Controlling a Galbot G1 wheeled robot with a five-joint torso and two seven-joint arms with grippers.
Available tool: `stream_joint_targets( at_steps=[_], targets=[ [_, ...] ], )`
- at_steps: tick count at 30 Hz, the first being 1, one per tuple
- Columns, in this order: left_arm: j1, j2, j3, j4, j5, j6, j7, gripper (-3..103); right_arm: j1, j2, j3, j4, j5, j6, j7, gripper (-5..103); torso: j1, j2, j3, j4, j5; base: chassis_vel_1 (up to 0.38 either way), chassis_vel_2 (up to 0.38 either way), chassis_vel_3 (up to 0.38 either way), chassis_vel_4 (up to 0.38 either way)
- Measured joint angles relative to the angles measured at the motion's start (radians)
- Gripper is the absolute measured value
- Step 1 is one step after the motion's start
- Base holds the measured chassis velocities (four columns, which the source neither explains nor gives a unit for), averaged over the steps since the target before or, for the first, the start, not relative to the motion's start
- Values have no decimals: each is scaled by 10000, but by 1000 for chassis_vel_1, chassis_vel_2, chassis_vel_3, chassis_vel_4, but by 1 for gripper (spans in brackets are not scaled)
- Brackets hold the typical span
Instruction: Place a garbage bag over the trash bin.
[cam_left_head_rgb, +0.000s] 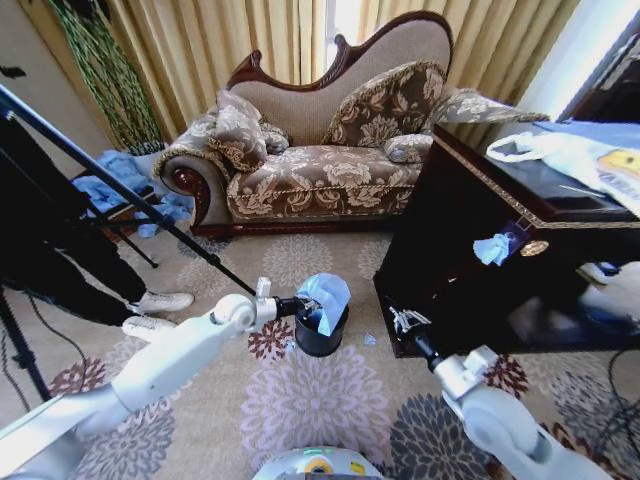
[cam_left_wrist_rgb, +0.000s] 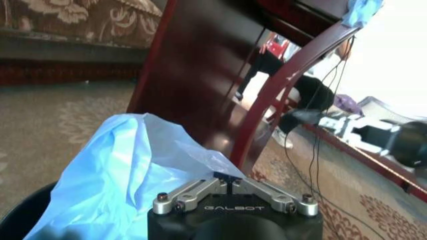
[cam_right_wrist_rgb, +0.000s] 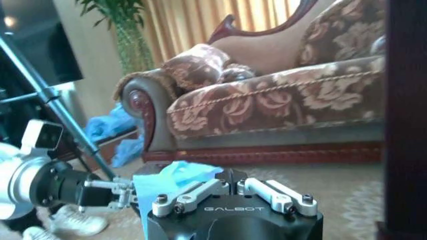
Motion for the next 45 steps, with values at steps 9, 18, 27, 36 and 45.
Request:
stream_joint_targets(
  at_steps=[9,18,27,36,45],
  targets=[
    [413,132,-401,-316,58,56,-32,0,4513,-71,-4371,-1621,649,-343,36,0,1,0,1,3,0,0,0,0,0],
    [787,-10,-615,-290,325,-6,163,0,7517,554,-6842,-2507,1152,-743,818,0,1,-1,1,2,-5,0,0,0,0],
    [1050,42,-983,-340,379,-151,516,0,8954,1009,-8495,-3750,863,-800,807,0,1,0,1,0,-3,0,0,0,0],
    [1226,136,-1306,-410,549,-235,759,0,10319,1335,-9677,-4288,963,-820,960,0,0,-1,0,2,-4,0,0,0,0],
    [1382,-22,-1414,-647,642,-350,1106,0,11327,1535,-10730,-4405,1032,-883,1020,0,-1,0,0,1,-5,0,0,0,0]
  ],
)
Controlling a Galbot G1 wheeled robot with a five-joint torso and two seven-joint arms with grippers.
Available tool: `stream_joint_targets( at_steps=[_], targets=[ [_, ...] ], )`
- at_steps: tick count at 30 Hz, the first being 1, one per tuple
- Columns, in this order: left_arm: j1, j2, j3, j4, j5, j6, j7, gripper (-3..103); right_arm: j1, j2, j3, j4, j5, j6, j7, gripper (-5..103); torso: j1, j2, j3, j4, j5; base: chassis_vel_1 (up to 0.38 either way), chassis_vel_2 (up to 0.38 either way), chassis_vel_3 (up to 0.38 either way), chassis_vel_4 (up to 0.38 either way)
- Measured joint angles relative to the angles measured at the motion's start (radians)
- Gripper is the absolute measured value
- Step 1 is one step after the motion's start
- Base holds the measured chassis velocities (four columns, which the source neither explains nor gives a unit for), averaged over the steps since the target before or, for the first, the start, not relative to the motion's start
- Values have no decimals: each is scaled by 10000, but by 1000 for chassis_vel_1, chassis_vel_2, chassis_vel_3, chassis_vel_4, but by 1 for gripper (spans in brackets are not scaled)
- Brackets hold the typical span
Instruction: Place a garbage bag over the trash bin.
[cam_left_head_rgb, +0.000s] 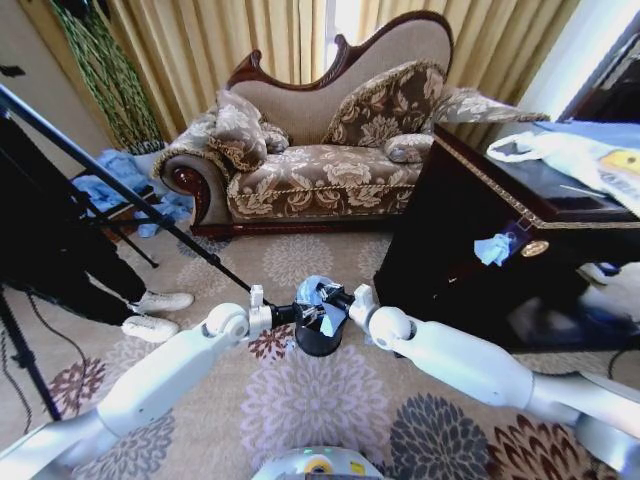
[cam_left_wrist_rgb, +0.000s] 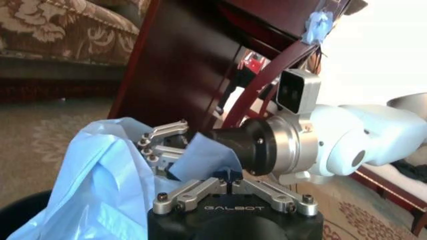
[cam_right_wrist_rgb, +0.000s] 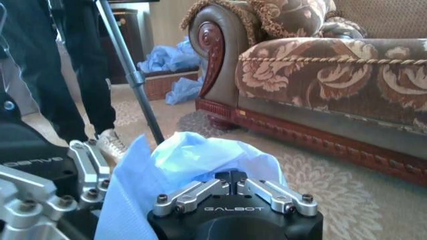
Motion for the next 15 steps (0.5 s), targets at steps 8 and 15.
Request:
stream_joint_targets(
  at_steps=[8,15],
  targets=[
    [449,-11,-316,-109,52,-39,50,0,-142,199,323,-290,-96,91,163,0,0,0,0,1,0,0,0,0,0],
    [525,77,-459,-159,70,-67,140,0,-258,192,398,-668,-432,238,-2,0,0,0,0,-2,0,0,0,0,0]
  ],
)
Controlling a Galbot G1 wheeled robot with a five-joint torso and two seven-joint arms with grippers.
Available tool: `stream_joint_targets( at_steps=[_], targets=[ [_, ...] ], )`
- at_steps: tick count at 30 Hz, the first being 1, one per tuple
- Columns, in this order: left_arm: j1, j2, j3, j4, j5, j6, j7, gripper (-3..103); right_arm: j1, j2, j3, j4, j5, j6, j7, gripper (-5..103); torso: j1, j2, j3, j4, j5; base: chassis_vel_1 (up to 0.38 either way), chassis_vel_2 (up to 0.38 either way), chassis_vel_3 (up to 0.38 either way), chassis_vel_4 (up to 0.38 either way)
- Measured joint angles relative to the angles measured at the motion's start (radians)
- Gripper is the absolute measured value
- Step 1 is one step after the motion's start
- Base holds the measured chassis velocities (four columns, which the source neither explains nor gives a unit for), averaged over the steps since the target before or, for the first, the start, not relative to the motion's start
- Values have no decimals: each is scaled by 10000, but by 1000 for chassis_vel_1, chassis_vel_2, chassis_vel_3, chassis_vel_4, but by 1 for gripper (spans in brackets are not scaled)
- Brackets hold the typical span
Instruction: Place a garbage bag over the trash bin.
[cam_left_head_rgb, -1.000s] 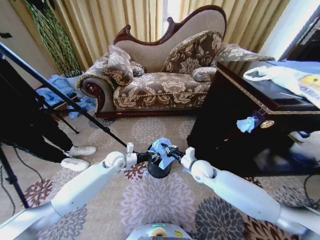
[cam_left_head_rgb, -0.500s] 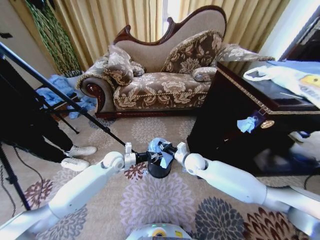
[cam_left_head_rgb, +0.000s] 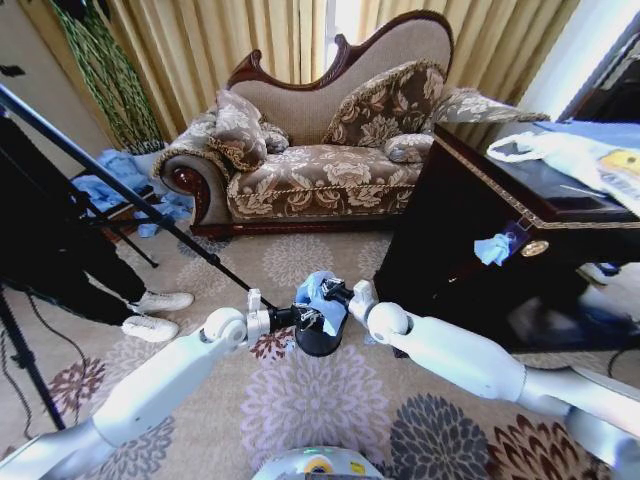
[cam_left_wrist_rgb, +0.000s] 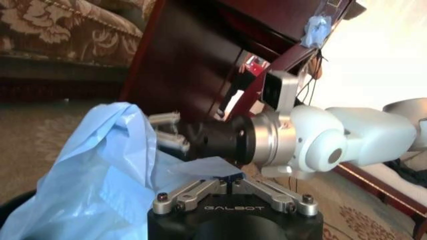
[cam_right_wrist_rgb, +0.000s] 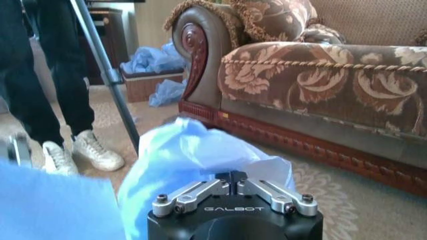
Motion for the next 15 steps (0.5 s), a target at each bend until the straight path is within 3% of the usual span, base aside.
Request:
stream_joint_targets(
  at_steps=[15],
  targets=[
    [289,242,-251,-413,50,-44,443,0,367,1023,-280,-1447,-190,129,-281,0,0,0,0,3,0,0,0,0,0]
  ],
)
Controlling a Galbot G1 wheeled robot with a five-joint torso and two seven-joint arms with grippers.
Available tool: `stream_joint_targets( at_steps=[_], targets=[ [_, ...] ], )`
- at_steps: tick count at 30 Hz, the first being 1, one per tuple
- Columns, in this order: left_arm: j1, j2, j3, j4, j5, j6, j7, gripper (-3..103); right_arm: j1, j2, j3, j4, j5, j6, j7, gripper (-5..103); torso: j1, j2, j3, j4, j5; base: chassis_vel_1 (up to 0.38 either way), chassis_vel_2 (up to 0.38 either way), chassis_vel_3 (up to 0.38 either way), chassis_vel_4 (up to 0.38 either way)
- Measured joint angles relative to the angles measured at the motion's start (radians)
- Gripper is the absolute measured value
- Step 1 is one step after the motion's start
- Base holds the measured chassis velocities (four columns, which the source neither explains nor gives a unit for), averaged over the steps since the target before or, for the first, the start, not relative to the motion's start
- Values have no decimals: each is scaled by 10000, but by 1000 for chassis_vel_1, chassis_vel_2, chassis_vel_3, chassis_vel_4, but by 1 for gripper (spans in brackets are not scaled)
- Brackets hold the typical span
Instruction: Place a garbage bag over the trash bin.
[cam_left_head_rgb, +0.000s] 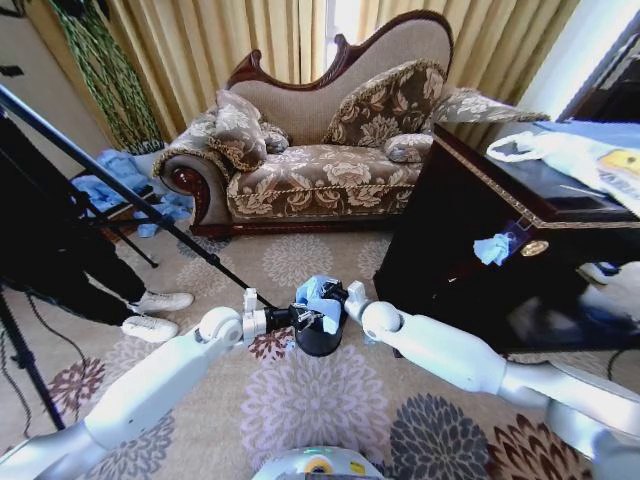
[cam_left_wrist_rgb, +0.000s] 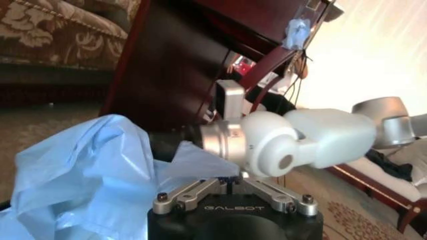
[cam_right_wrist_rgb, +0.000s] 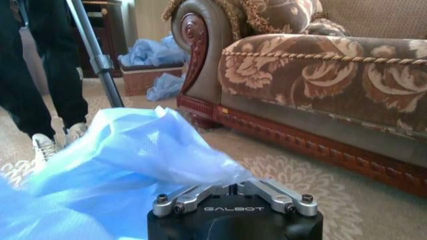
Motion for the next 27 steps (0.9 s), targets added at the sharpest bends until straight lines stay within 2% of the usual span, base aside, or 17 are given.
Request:
stream_joint_targets(
  at_steps=[13,27],
  targets=[
    [469,250,-528,-226,116,-157,416,0,55,390,-292,-898,-179,266,-356,0,0,0,0,-1,0,0,0,0,0],
    [947,487,-971,-853,85,-279,798,0,-35,871,-287,-1936,-1010,639,-592,0,0,0,0,-1,1,0,0,0,0]
  ],
)
